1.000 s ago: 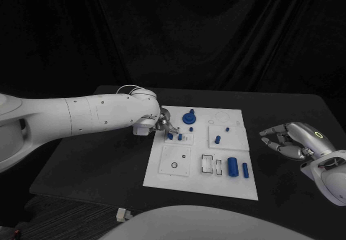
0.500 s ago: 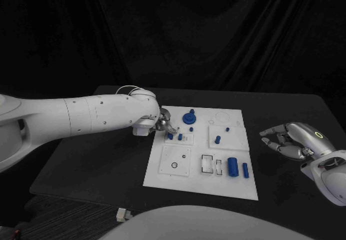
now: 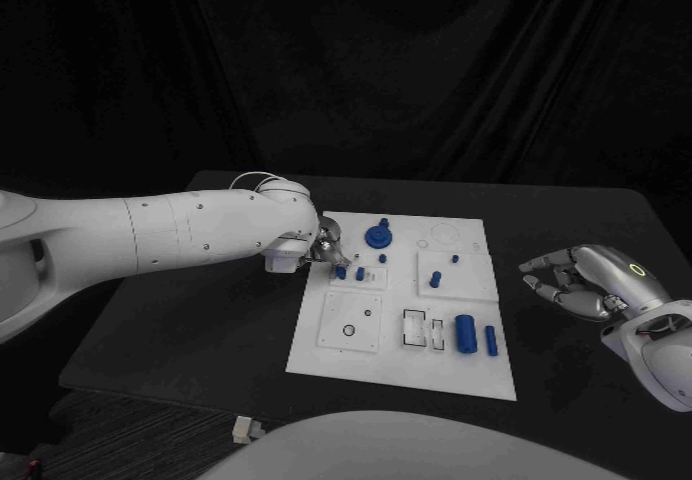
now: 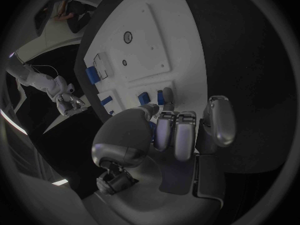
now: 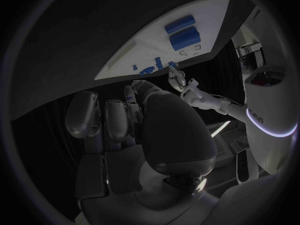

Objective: Assemble the parts on the task board

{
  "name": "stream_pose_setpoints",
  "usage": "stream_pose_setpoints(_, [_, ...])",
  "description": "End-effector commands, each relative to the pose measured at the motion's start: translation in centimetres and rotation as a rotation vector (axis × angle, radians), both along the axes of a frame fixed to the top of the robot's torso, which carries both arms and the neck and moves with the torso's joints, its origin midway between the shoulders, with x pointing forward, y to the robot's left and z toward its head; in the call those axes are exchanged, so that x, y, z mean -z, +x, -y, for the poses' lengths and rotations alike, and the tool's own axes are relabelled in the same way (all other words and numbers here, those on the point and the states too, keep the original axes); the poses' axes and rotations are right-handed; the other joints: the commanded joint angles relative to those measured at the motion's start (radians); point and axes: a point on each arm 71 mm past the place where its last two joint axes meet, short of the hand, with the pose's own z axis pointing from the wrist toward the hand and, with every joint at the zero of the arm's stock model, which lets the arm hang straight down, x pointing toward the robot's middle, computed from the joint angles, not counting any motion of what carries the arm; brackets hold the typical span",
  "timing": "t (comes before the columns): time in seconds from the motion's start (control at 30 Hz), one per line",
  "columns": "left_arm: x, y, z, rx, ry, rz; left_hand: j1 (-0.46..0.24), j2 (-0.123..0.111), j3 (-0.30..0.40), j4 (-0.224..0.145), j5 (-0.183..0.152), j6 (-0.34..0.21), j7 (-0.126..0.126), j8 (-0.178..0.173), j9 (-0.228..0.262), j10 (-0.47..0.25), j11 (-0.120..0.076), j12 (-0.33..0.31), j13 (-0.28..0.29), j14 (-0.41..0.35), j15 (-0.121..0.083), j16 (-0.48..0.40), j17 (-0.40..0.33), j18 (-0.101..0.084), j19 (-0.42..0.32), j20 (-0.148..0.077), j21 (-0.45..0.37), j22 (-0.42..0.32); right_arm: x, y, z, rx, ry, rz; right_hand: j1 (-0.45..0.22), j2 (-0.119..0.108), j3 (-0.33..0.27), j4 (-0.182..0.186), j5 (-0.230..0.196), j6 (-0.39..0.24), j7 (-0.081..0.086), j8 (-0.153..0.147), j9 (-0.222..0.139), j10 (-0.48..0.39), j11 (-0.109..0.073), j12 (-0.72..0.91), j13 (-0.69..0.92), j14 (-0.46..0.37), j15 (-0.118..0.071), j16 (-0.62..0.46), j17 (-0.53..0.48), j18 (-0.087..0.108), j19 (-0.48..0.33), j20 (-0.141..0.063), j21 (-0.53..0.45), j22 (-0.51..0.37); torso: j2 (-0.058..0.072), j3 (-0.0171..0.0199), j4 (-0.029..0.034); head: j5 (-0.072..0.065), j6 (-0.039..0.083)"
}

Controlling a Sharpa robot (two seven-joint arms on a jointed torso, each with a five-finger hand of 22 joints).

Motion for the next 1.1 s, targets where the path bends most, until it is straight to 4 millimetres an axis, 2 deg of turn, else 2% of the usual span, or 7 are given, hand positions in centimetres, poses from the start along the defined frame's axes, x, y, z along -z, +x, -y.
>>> stream_pose_setpoints(0.03, [0.01,-0.06,0.16,0.006,-0.023,0.004,0.009,-0.005,0.006,-0.001,-0.005,0.006,-0.003,0.001,-0.001,0.042,-0.006,0.001,0.222,0.106,-0.005,0.003,0.263,0.015,0.000,-0.007,0.005,0.173,0.16,-0.01,0.13,0.016,-0.005,-0.010,0.004,-0.001,0.008,-0.003,0.004,-0.006,0.003,-0.002,-0.002,-0.005,0.000,-0.005,-0.213,0.031,-0.004,-0.003,-0.003,0.002,-0.004,0.000,-0.009,0.145,0.000,0.0002,0.0001,0.001,0.000])
stream_pose_setpoints(0.27, [-0.08,-0.28,0.09,0.005,-0.027,0.007,0.010,-0.008,0.012,-0.003,-0.007,0.007,-0.003,0.001,-0.002,0.042,-0.006,0.001,0.222,0.106,-0.005,0.003,0.263,0.014,0.001,-0.007,0.006,0.174,0.21,0.00,0.12,0.016,-0.006,-0.011,0.004,-0.001,0.008,-0.003,0.004,-0.006,0.003,-0.002,-0.002,-0.005,0.000,-0.005,-0.213,0.031,-0.004,-0.003,-0.003,0.002,-0.004,0.000,-0.009,0.145,0.000,0.0001,-0.0004,0.000,0.000])
stream_pose_setpoints(0.63, [-0.22,-0.61,0.22,0.011,-0.026,0.004,0.010,-0.015,0.026,-0.007,-0.018,0.008,-0.003,0.000,-0.004,0.040,-0.006,-0.001,0.221,0.106,-0.005,0.003,0.263,0.015,0.000,-0.008,0.005,0.173,0.27,-0.04,0.23,0.018,-0.007,-0.013,0.004,-0.001,0.008,-0.003,0.004,-0.006,0.003,-0.002,-0.002,-0.005,0.000,-0.005,-0.213,0.031,-0.004,-0.003,-0.003,0.002,-0.004,0.000,-0.009,0.145,0.000,0.0019,-0.0004,0.001,0.000])
stream_pose_setpoints(0.77, [-0.25,-0.58,0.22,0.010,-0.029,0.006,0.011,-0.017,0.029,-0.009,-0.019,0.008,-0.003,0.000,-0.004,0.041,-0.006,0.000,0.221,0.106,-0.005,0.003,0.263,0.014,0.000,-0.008,0.005,0.173,0.27,-0.06,0.25,0.019,-0.007,-0.013,0.004,-0.001,0.008,-0.003,0.004,-0.006,0.003,-0.002,-0.002,-0.005,0.000,-0.005,-0.213,0.031,-0.004,-0.003,-0.003,0.002,-0.004,0.000,-0.009,0.145,0.000,0.0012,-0.0014,0.001,0.000])
stream_pose_setpoints(0.87, [-0.26,-0.57,0.25,0.010,-0.030,0.008,0.011,-0.017,0.029,-0.009,-0.019,0.008,-0.003,0.000,-0.005,0.040,-0.006,-0.001,0.221,0.106,-0.005,0.003,0.263,0.015,0.000,-0.008,0.005,0.173,0.27,-0.06,0.26,0.019,-0.007,-0.013,0.004,-0.001,0.008,-0.003,0.004,-0.006,0.003,-0.002,-0.002,-0.005,0.000,-0.005,-0.213,0.031,-0.004,-0.003,-0.003,0.002,-0.004,0.000,-0.009,0.145,0.001,0.0010,0.0006,-0.001,0.000])
stream_pose_setpoints(1.1, [-0.26,-0.49,0.19,0.002,-0.026,0.012,0.003,-0.023,0.041,-0.005,-0.039,0.009,-0.001,-0.003,-0.009,0.041,-0.005,0.000,0.221,0.106,-0.005,0.003,0.263,0.014,0.001,-0.008,0.005,0.174,0.28,-0.07,0.24,0.018,-0.007,-0.014,0.004,-0.001,0.008,-0.003,0.004,-0.006,0.003,-0.002,-0.002,-0.005,0.000,-0.005,-0.213,0.031,-0.004,-0.003,-0.003,0.002,-0.004,0.000,-0.009,0.145,0.001,0.0005,0.0000,0.001,0.000])
